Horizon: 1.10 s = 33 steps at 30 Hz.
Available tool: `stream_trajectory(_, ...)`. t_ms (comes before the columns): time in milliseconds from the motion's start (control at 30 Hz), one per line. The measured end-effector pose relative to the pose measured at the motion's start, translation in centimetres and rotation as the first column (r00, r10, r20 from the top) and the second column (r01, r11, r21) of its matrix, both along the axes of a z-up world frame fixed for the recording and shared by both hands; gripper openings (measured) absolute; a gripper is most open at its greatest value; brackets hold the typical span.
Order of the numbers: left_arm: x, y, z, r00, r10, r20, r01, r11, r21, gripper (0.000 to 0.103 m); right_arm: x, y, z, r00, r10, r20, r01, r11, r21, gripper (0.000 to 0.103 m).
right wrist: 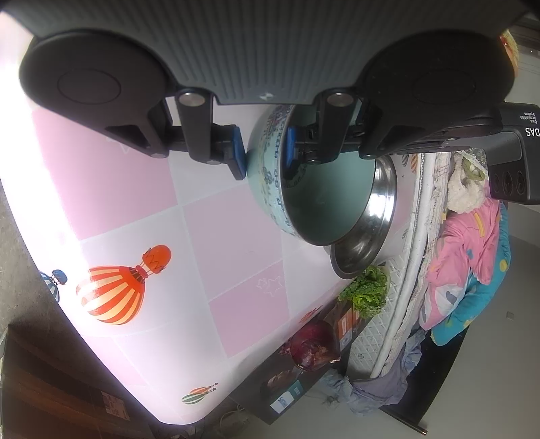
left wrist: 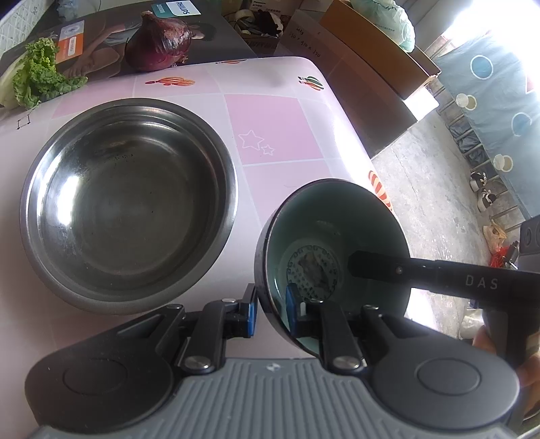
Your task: Organize plates and bowls
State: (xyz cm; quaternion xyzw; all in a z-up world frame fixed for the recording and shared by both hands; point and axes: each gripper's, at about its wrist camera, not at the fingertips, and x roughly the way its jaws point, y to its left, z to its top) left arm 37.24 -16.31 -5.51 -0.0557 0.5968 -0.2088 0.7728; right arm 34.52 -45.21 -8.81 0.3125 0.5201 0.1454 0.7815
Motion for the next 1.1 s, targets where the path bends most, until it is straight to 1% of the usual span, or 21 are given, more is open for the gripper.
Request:
stream_trajectory(467, -0.5, 0.5, 1.2, 1.0, 0.004, 0.021, -0.004, 1.0, -0.015, 0.018, -0.4, 0.2, 1.8, 1.0, 0.006, 0.028, -0.005, 1.0, -0.015, 0.022)
stream_trajectory(667, -0.9, 1.3, 2.2, 0.999, 0.015, 0.037, -0.014, 0.999, -0.03, 0.018, -0.2, 1.2, 3.3, 0.999, 0.014, 0.045, -0.012, 1.0, -0.026, 0.022)
stream_trajectory(867, -1.3, 3.2, 3.5, 0.997, 0.043, 0.059, -0.04, 0.998, -0.053, 0.018, 0.3, 2.8, 5.2, 0.997, 0.036, 0.071, -0.033, 0.999, -0.041, 0.022)
stream_trajectory(1100, -0.7, 6.8, 5.3, 0.99, 0.11, 0.089, -0.104, 0.992, -0.074, 0.018, 2.4, 6.3, 7.4, 0.991, 0.087, 0.101, -0.083, 0.995, -0.049, 0.022)
